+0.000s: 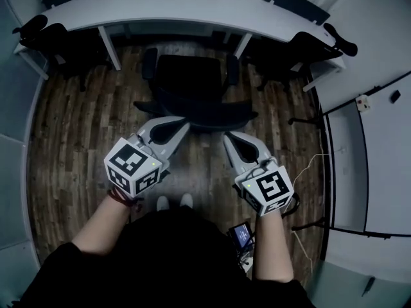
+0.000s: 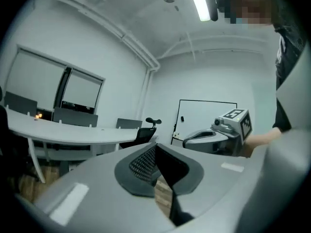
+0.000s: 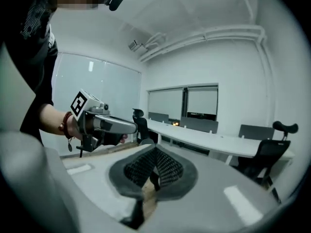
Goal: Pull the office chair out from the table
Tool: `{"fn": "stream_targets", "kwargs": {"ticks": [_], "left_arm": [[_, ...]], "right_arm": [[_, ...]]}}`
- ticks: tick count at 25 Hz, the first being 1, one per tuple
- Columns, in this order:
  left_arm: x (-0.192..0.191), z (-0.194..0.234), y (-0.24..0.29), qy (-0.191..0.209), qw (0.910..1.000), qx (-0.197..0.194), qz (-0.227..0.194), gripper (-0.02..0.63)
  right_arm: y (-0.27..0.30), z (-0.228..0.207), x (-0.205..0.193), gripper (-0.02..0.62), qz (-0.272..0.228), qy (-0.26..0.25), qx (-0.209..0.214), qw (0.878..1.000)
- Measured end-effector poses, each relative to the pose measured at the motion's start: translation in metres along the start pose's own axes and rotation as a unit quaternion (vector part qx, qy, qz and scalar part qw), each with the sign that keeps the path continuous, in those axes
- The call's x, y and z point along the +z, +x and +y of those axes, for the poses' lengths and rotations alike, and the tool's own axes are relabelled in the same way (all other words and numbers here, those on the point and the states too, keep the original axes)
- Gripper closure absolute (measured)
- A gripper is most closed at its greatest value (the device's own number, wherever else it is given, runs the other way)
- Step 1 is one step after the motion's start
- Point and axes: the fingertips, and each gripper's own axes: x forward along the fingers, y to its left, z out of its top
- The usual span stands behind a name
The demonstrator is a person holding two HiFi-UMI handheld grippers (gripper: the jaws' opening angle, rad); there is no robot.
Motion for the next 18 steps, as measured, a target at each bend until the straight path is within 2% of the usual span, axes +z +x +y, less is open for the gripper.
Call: {"fn": "stream_targets", "kwargs": {"ticks": [3,6,11,14,18], "left_arm": [[-0.004,-0.003,-0.006,0.000,1.0000,-0.001,0.005,0.600],[-0.007,-0.003,-0.011,-0.004,1.0000,0.001,0.006,0.600],[-0.014,-0.014,-0.012,0.010,0.9998,-0.006,0.019,0.600],[-0.020,-0.028,-0.008,0.003,0.9997,-0.017,0.018,0.600],[-0.022,-0.019,-0.023,0.000,0.9995,-0.011,0.029,0.600]], "right_arm": [[0.001,-0.004,-0.012,0.595,0.015,0.025,-0.012,0.999],[0.003,-0.005,-0.013,0.595,0.010,0.040,-0.014,0.999],[0.007,-0.007,-0.014,0.595,0.010,0.040,-0.010,0.999],[-0.007,-0.013,-0.020,0.595,0.022,0.045,-0.018,0.999],[-0.002,-0.005,-0.017,0.595,0.024,0.049,-0.017,0.998]]}}
